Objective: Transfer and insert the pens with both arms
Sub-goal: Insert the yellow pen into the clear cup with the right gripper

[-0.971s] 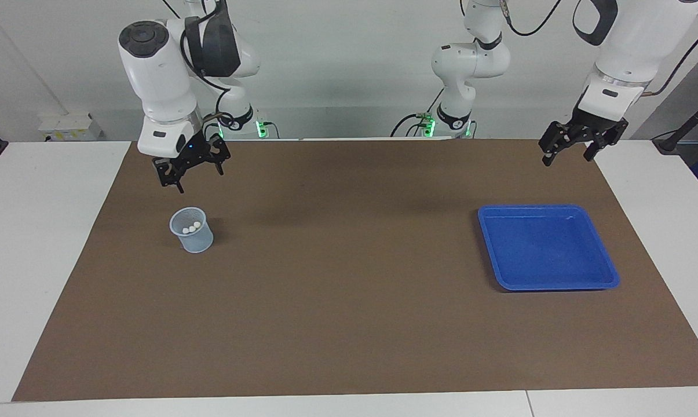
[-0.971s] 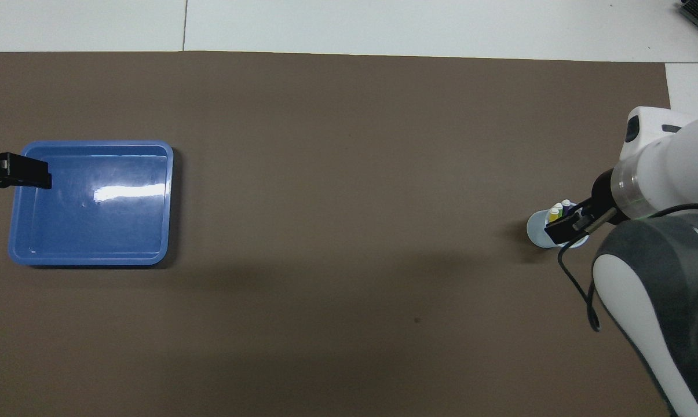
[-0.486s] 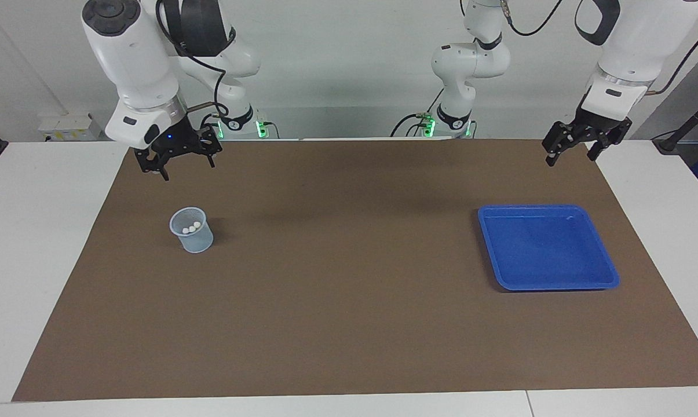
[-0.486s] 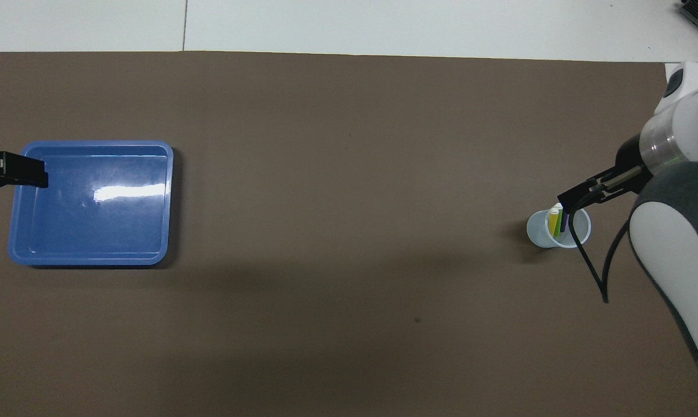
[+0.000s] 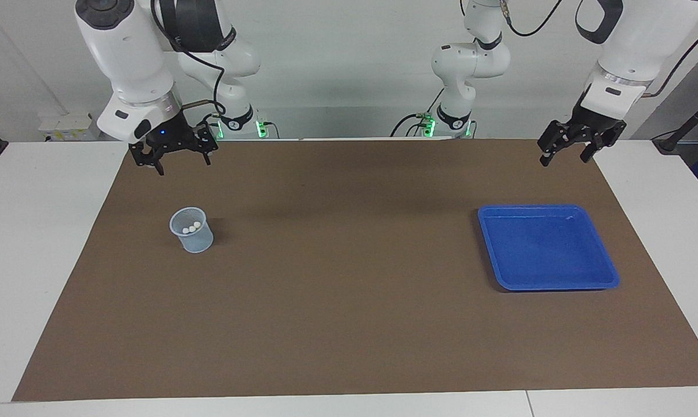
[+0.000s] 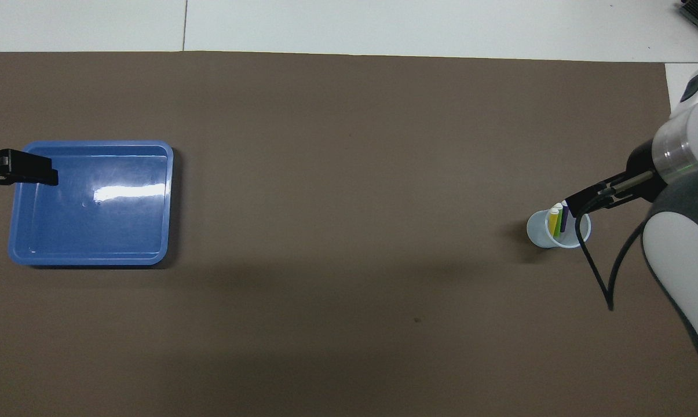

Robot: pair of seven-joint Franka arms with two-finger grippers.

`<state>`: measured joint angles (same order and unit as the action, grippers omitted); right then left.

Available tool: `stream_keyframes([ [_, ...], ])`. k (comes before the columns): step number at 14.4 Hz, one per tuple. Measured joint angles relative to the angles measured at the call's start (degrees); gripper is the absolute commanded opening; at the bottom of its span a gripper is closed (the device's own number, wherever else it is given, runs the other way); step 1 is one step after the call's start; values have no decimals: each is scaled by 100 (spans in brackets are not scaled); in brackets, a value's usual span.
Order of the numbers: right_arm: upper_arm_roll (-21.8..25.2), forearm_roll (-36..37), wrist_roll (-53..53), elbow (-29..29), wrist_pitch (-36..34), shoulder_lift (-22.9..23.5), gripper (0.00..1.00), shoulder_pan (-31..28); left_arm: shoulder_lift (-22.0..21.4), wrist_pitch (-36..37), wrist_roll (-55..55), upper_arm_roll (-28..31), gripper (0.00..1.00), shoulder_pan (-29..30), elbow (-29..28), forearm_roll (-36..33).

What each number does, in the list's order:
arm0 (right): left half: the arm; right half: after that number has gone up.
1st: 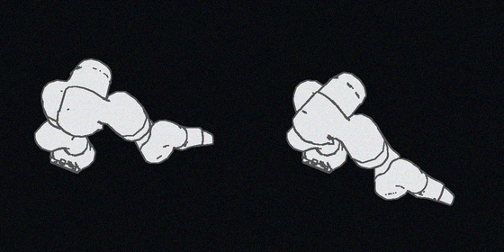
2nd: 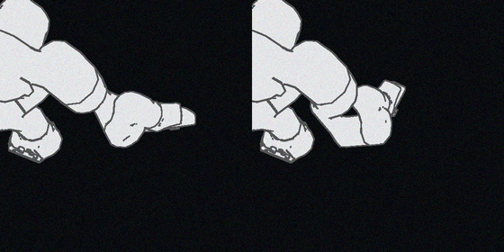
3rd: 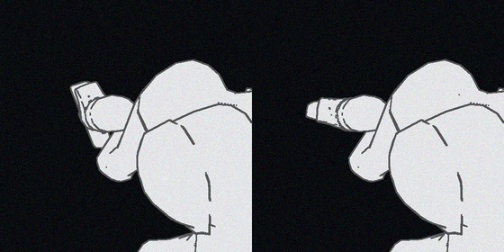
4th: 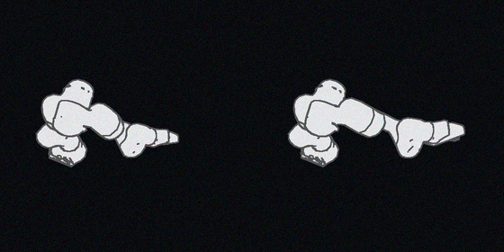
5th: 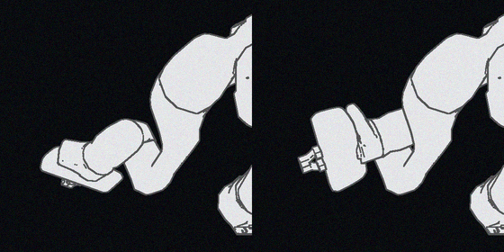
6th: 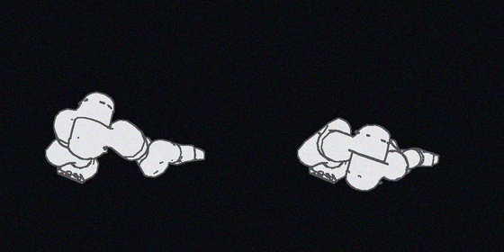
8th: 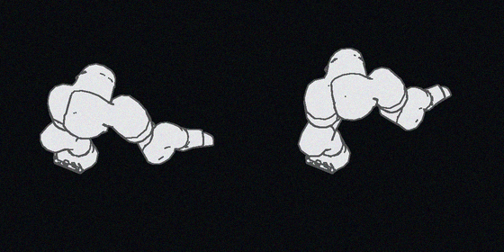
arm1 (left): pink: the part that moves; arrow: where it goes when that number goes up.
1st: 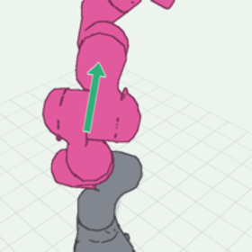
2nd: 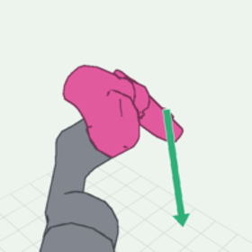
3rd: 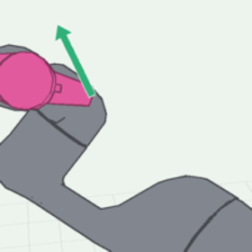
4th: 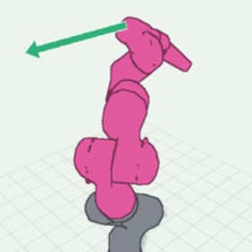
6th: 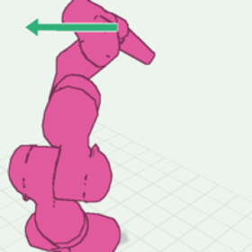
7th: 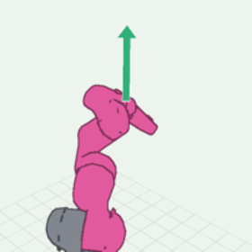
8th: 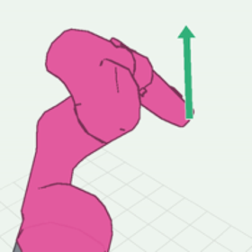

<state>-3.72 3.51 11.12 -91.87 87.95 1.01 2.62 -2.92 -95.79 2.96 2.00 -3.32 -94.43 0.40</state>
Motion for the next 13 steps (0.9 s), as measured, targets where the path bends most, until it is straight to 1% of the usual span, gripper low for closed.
stream_keyframes([
  [2, 36, 0, -13, -235, 108, -84, 100, -31, 0, -1, 0, 0, 100, 0, 0, 0],
  [4, 57, 0, -13, -347, 312, -81, 100, -83, 0, -1, 0, 0, 100, 0, 0, 0],
  [13, 64, 0, -13, -418, 431, -28, 100, -84, 0, -1, 0, 2, 100, 0, 0, 1],
])
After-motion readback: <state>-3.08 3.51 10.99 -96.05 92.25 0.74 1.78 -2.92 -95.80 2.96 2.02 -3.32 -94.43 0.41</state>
